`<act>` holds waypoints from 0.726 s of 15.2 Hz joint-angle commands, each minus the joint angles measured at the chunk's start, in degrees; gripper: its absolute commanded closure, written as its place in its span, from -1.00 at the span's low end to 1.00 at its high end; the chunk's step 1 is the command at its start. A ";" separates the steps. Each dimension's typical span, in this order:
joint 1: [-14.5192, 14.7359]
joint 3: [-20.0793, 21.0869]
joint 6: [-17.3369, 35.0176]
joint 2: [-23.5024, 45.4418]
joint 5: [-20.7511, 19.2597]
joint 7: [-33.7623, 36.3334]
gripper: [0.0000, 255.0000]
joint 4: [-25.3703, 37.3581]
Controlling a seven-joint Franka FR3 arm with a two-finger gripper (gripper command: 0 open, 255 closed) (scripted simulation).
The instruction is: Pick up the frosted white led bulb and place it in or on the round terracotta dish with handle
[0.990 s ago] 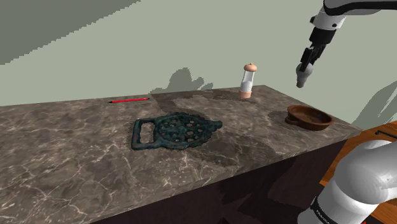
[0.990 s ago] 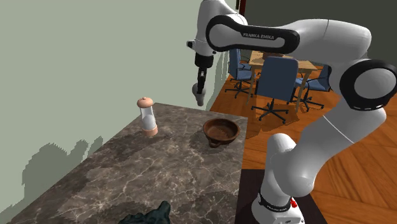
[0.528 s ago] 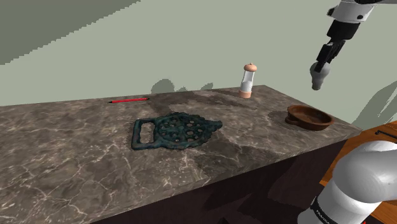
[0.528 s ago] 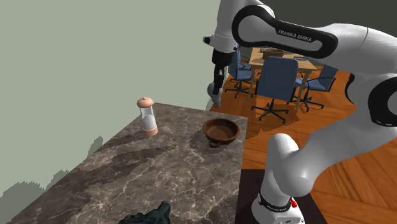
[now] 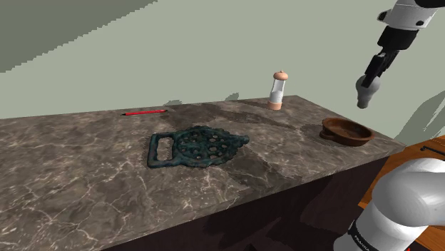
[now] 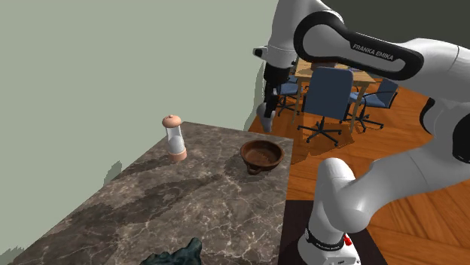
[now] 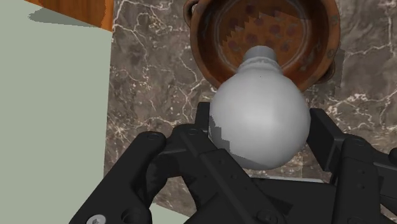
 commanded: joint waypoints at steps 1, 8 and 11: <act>-0.15 -0.24 1.32 -0.97 -0.27 0.20 1.00 -2.27; -0.64 -1.07 5.39 -3.74 -1.18 0.81 1.00 -9.13; -0.87 -1.47 7.14 -4.81 -1.63 1.06 1.00 -11.95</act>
